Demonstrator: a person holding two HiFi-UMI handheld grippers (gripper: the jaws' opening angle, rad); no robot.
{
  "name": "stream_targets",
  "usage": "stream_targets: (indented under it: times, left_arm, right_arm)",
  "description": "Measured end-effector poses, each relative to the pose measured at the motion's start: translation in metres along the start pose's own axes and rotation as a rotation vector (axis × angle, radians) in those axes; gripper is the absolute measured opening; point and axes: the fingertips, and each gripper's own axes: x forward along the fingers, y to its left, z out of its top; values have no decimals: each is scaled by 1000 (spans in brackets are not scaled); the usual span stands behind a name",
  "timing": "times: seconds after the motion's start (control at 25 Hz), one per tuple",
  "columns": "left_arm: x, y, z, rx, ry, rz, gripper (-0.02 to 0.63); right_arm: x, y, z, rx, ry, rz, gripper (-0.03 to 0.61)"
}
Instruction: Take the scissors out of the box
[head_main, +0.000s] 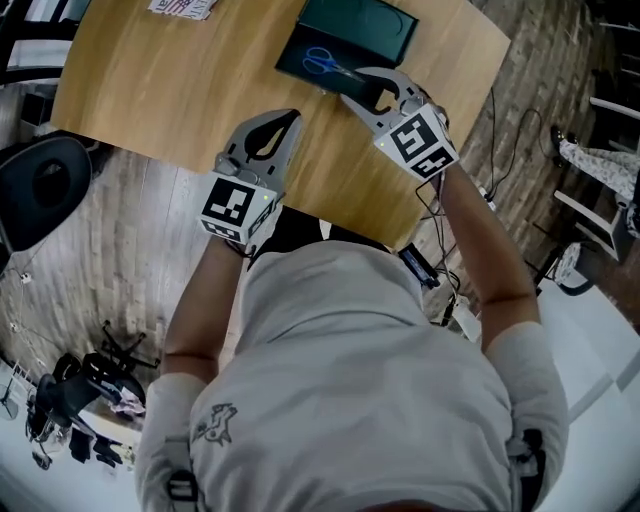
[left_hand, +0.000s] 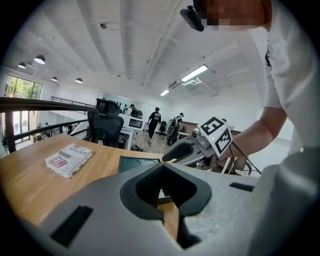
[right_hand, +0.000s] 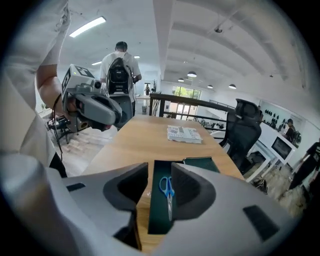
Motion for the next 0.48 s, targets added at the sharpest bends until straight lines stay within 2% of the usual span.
stream_targets:
  times: [0.2, 0.48]
  left_arm:
    - [8, 24, -10, -5, 23, -15, 5]
    - [28, 46, -31, 16, 86, -22, 5]
  right_arm:
    - [53, -5, -25, 18, 163, 73, 136]
    - [112, -13, -63, 37, 304, 116, 134]
